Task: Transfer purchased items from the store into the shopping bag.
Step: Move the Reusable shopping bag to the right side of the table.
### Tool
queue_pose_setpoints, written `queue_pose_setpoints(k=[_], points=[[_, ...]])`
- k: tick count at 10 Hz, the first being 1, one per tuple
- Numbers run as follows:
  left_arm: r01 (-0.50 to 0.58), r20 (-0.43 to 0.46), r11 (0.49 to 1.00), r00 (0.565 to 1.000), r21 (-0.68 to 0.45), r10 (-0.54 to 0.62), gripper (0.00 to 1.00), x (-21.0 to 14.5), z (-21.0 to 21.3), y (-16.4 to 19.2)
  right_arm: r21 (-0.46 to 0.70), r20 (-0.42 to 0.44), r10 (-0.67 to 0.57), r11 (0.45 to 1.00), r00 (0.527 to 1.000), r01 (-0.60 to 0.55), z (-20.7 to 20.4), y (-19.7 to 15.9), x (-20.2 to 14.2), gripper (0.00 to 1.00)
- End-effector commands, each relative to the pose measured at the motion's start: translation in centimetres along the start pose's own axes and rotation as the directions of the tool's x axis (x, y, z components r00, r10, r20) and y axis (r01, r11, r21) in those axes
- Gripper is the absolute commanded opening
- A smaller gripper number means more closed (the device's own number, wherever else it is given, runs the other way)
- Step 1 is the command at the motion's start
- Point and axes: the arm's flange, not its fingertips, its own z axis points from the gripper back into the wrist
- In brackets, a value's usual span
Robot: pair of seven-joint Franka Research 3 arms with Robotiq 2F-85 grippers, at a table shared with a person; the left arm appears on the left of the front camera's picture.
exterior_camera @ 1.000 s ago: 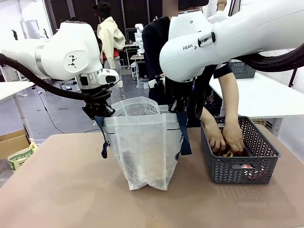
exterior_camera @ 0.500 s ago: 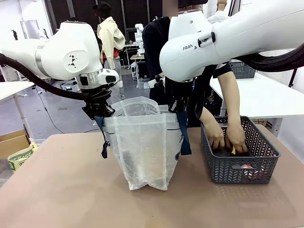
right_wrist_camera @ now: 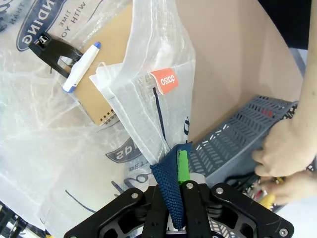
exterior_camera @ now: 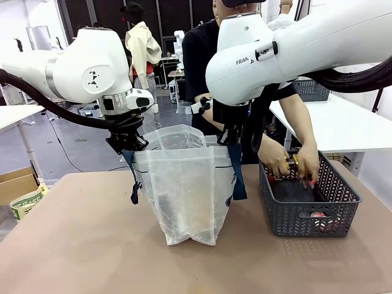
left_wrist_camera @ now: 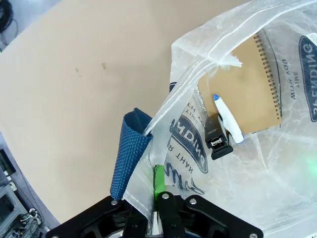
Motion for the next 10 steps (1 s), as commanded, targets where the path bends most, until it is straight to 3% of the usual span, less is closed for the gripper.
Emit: queue_pose_setpoints(k=[1, 10], points=[[-0.001, 0.0, 1.0, 1.0, 0.0, 0.001, 0.0, -0.03, -0.03, 0.07, 0.0, -0.001, -0.001, 1.0, 1.0, 0.001, -0.07, -0.05, -0.05, 0.0], [-0.001, 0.0, 1.0, 1.0, 0.0, 0.001, 0.0, -0.03, -0.03, 0.07, 0.0, -0.001, -0.001, 1.0, 1.0, 0.001, -0.07, -0.05, -0.05, 0.0]])
